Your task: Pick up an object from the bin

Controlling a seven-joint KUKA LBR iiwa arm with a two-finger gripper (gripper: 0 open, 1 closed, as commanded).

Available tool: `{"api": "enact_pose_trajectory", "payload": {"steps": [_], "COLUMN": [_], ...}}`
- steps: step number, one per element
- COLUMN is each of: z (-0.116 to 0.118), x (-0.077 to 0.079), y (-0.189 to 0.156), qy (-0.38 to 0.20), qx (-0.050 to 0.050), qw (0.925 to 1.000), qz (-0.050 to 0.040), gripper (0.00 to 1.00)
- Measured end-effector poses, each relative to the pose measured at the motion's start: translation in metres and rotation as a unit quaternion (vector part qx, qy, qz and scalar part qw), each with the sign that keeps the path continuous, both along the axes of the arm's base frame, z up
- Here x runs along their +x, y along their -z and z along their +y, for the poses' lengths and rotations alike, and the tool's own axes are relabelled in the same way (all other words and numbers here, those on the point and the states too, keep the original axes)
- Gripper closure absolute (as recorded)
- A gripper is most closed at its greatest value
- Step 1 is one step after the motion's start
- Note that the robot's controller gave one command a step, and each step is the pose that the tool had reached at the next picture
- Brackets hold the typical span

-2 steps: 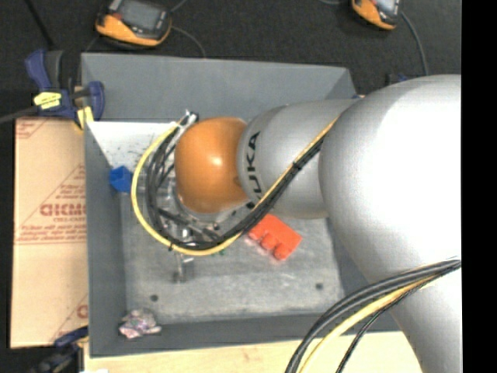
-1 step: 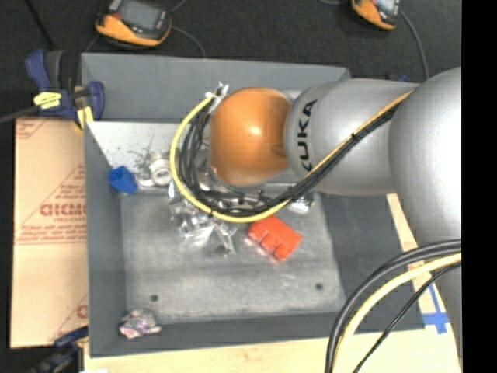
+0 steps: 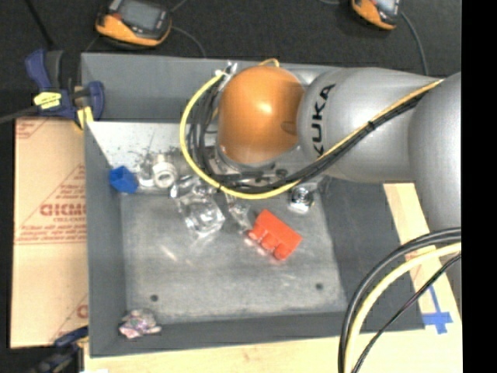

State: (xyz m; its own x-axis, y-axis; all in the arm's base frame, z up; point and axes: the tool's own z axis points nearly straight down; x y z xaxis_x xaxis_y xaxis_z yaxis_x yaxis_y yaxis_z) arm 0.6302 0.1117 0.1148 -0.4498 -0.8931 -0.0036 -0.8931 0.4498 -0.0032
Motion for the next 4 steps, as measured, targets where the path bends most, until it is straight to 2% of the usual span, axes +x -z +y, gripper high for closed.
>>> {"api": "enact_pose_trajectory", "payload": {"steps": [1,2,3,4], "z": [-0.001,0.000,-0.001,-0.001], "x": [0.014,0.016,0.016,0.018], "y": [0.042,0.039,0.038,0.025], "qy": [-0.168,-0.164,-0.164,-0.160], "qx": [0.001,0.003,0.003,0.001], "qw": [0.9858,0.9864,0.9864,0.9871], "qz": [-0.0046,-0.0075,-0.0074,-0.0011], "gripper": [0.00,0.00,1.00,1.00]}}
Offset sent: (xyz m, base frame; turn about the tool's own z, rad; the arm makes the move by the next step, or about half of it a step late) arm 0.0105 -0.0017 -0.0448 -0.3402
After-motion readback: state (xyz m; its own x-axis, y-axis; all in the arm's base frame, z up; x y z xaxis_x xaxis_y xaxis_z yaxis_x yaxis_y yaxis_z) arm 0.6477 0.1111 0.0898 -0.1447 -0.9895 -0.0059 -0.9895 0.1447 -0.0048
